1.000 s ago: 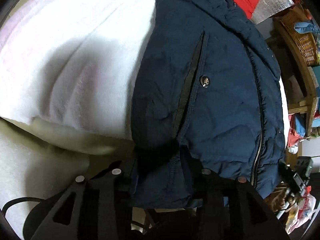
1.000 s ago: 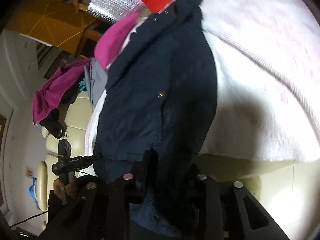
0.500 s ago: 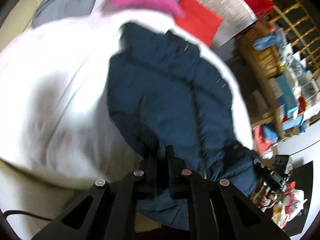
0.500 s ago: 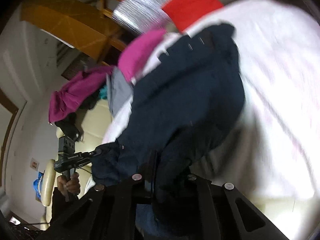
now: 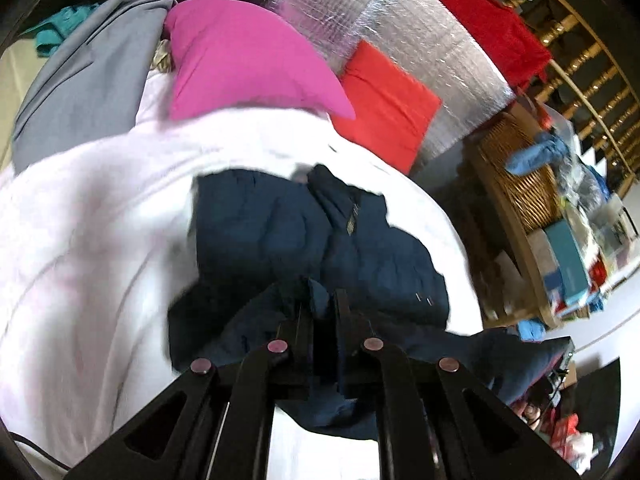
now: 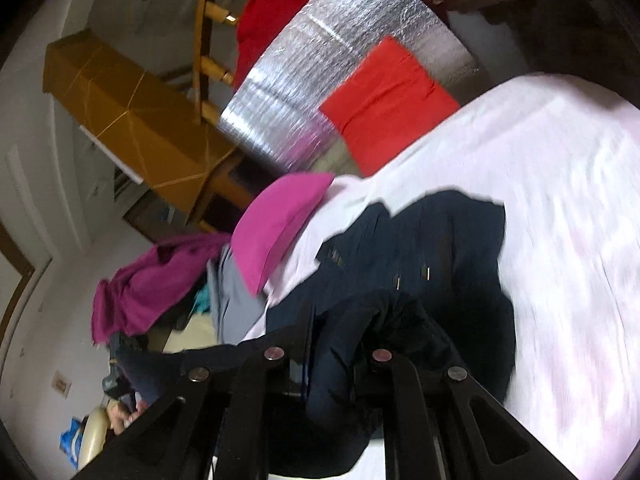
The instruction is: Fold large clothes
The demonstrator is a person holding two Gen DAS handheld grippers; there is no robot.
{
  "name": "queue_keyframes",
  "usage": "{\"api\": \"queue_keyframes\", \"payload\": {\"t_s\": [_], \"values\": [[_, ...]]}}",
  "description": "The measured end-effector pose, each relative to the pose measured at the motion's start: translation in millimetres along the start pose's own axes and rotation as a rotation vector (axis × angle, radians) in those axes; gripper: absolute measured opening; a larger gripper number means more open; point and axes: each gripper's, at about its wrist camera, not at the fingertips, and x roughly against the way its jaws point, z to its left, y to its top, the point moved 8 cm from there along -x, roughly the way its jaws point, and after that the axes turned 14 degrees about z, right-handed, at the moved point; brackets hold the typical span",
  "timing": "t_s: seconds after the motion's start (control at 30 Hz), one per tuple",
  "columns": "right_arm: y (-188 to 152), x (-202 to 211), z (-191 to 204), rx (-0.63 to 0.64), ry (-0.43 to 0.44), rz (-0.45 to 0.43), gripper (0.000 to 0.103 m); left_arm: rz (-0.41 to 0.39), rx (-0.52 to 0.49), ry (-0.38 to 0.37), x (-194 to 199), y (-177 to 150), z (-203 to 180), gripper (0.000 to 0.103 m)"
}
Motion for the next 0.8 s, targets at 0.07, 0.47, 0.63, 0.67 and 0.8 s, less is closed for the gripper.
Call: {"api": "queue_keyframes", "payload": {"t_s": [0.07, 0.47, 0.63, 0.67, 0.8], "values": [[25.9, -22.0, -13.2, -0.035, -0.017, -0.010, 0.013, -0.006, 0.018, 0.049, -21.1, 30.8, 10.1, 0.008], [114.2, -130.5, -93.9, -0.222, -0.058, 0.012, 0.013, 0.042, 0.106, 0.052, -116.2, 122.8, 65.9, 0.010], [131.8, -147.4, -128.6, -0.439, 0.163, 0.076, 0.022, 0.129, 0.231, -0.077, -131.0, 145.0, 84.6, 0.018], [135.4, -143.7, -132.5, -0.472, 0.215, 0.066, 0.028, 0.131, 0.249, -0.114, -128.6, 147.3, 85.6, 0.020], [158.5, -95.8, -146.2, -0.549, 0.385, -0.103, 0.082, 0.030, 0.351, -0.373, -93.0, 161.7, 87.7, 0.068]]}}
